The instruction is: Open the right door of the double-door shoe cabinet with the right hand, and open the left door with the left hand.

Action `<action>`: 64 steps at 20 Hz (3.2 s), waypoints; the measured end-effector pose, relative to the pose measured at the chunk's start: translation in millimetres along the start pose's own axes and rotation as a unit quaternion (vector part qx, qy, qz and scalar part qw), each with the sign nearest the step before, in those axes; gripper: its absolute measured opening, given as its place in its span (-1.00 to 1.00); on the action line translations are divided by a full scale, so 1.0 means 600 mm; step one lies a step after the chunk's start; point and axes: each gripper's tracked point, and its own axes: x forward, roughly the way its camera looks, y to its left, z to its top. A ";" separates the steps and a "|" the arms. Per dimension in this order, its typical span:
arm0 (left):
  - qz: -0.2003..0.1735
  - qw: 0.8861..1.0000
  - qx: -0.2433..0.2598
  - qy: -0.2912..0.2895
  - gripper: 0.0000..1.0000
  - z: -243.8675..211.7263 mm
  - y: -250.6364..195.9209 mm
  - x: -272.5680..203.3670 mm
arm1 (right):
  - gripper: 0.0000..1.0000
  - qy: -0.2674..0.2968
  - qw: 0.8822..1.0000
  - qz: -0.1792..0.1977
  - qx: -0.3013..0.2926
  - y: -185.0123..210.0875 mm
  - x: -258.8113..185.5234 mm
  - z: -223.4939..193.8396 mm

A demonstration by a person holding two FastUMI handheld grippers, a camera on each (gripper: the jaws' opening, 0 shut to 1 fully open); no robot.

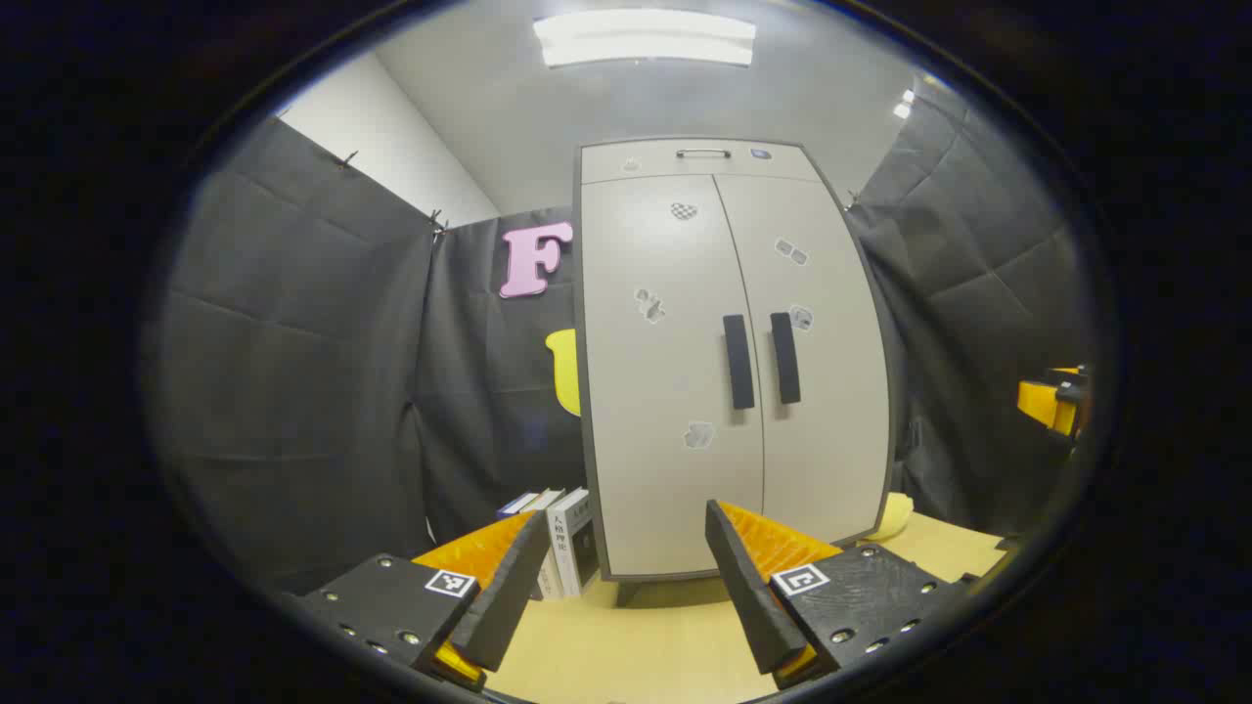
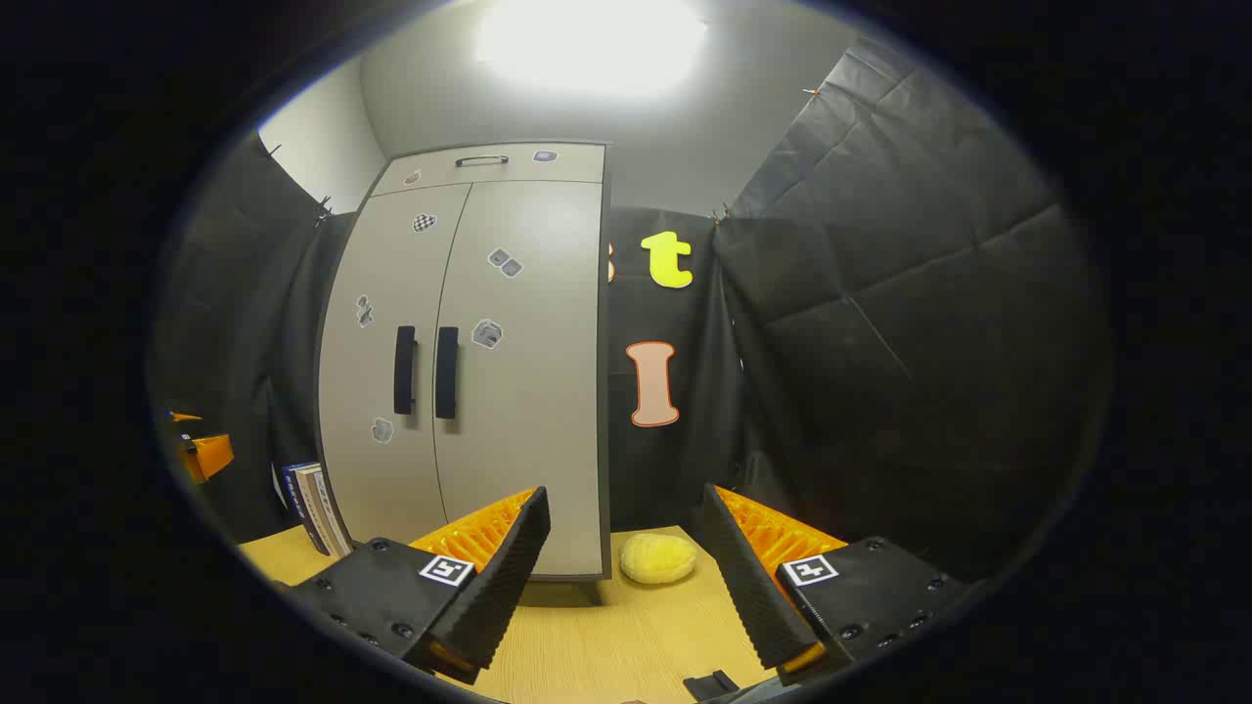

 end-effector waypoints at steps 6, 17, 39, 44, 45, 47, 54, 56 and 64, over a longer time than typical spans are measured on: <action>0.006 1.000 0.007 -0.013 0.87 0.019 0.002 -0.019 | 0.97 0.005 1.000 0.021 0.009 0.019 -0.006 -0.008; 0.029 0.999 0.009 -0.014 0.87 0.017 0.031 -0.038 | 0.96 0.030 0.997 0.049 0.041 0.061 0.028 -0.012; 0.201 0.979 0.019 0.041 0.84 -0.055 0.255 -0.151 | 0.93 0.007 0.984 0.173 0.049 0.325 0.295 0.113; 0.224 0.973 0.022 0.049 0.84 -0.061 0.281 -0.174 | 0.93 0.003 0.980 0.193 0.056 0.387 0.343 0.125; 0.229 0.972 0.025 0.049 0.84 -0.058 0.285 -0.180 | 0.93 0.006 0.980 0.192 0.048 0.396 0.355 0.123; 0.236 0.970 0.028 0.051 0.84 -0.057 0.295 -0.192 | 0.86 0.022 0.982 0.184 0.026 0.410 0.381 0.108; 0.244 0.967 0.041 0.061 0.88 -0.069 0.304 -0.210 | 0.49 0.065 0.983 0.172 0.015 0.443 0.437 0.079; 0.241 0.967 0.050 0.063 0.86 -0.072 0.299 -0.206 | 0.29 0.069 0.983 0.169 0.010 0.450 0.448 0.083; 0.233 0.970 0.042 0.047 0.84 -0.065 0.298 -0.190 | -0.26 0.091 0.983 0.158 0.031 0.436 0.468 0.080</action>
